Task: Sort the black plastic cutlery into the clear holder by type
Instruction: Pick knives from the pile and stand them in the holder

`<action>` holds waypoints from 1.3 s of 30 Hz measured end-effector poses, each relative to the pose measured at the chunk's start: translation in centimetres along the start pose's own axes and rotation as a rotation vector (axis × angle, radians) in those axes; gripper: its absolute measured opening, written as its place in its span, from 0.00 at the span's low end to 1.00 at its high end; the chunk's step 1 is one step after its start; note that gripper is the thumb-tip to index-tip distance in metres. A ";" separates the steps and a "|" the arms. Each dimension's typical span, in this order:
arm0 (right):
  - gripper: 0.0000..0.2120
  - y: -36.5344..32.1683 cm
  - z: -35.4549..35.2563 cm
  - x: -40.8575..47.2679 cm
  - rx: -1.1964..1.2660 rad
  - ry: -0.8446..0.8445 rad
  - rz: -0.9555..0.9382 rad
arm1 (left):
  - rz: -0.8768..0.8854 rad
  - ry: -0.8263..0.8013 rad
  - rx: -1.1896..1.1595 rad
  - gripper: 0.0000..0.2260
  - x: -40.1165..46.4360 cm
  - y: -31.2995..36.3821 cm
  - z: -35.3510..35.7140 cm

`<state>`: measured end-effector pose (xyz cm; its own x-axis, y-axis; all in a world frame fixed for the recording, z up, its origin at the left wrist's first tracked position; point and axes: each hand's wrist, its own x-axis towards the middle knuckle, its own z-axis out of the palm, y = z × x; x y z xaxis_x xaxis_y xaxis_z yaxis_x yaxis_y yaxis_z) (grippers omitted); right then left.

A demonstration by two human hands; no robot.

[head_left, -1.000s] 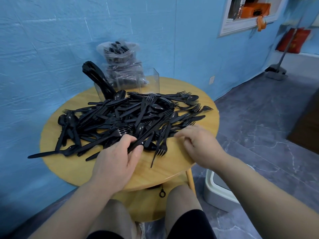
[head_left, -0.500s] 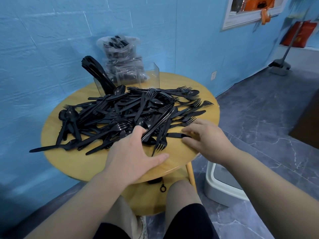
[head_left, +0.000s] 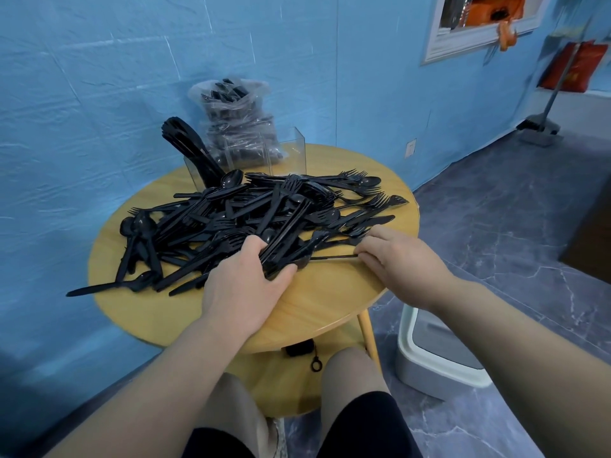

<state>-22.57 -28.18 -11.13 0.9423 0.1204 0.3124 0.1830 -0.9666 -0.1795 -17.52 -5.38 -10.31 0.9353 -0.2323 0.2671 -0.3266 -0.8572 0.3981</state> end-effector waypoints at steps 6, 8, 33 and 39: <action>0.10 0.7 -0.3 -0.7 0.014 0.019 0.022 | -0.017 0.046 0.034 0.23 1.0 -0.2 -1.1; 0.11 0.5 -0.5 -0.6 0.071 0.032 0.047 | -0.017 0.044 -0.010 0.21 0.8 -0.3 -1.3; 0.17 3.1 0.8 1.5 -0.047 -0.020 0.266 | 0.224 0.017 0.074 0.16 -0.5 0.3 0.6; 0.14 3.6 0.7 0.5 0.033 0.040 0.333 | 0.225 0.014 0.073 0.15 -0.6 0.2 0.8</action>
<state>-21.18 -31.45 -12.30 0.9403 -0.2103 0.2676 -0.1233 -0.9433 -0.3082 -18.06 -5.81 -11.08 0.8378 -0.4155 0.3542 -0.5156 -0.8156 0.2628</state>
